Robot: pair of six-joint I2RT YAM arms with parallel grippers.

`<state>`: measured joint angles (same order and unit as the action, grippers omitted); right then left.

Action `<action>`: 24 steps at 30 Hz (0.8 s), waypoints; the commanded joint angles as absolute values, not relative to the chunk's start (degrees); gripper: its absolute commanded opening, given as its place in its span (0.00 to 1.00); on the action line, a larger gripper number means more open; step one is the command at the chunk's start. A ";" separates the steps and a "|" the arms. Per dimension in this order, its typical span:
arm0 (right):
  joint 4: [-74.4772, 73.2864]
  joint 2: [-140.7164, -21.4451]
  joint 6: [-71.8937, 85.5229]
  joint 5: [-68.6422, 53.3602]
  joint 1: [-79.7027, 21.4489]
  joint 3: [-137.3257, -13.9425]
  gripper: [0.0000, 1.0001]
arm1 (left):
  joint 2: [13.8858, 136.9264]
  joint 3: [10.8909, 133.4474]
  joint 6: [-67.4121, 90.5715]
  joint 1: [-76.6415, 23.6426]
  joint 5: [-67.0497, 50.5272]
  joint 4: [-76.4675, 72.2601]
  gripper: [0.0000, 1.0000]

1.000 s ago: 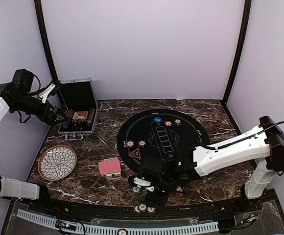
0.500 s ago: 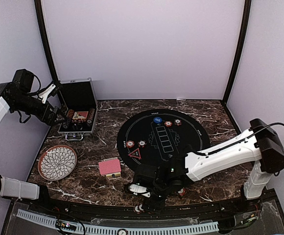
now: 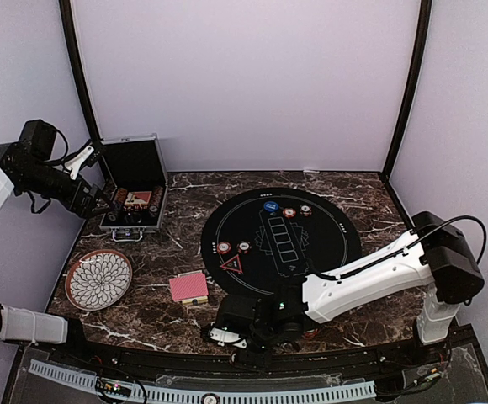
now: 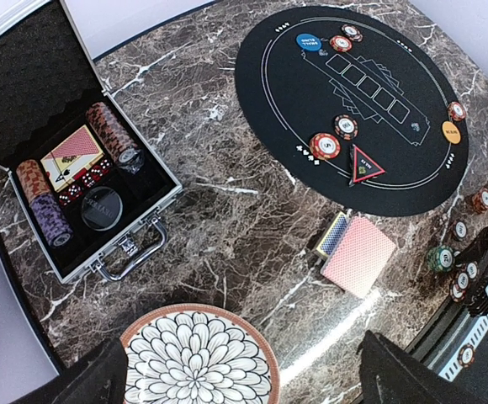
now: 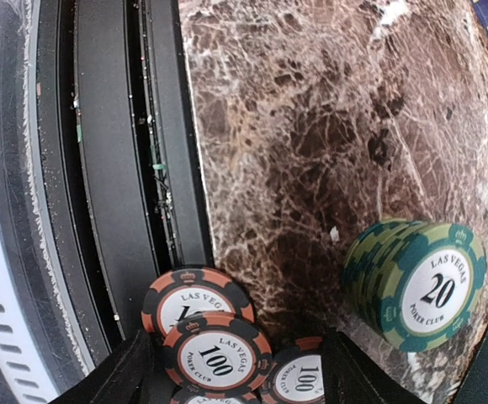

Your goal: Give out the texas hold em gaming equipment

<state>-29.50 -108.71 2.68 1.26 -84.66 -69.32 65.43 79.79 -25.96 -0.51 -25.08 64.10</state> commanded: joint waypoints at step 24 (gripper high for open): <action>-28.82 -107.66 4.26 2.49 -83.63 -65.56 0.51 | 63.87 80.85 -26.56 -0.18 -26.71 66.28 0.99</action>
<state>-26.15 -108.36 3.22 2.57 -84.12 -67.72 64.60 79.79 -25.98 -0.51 -25.08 64.86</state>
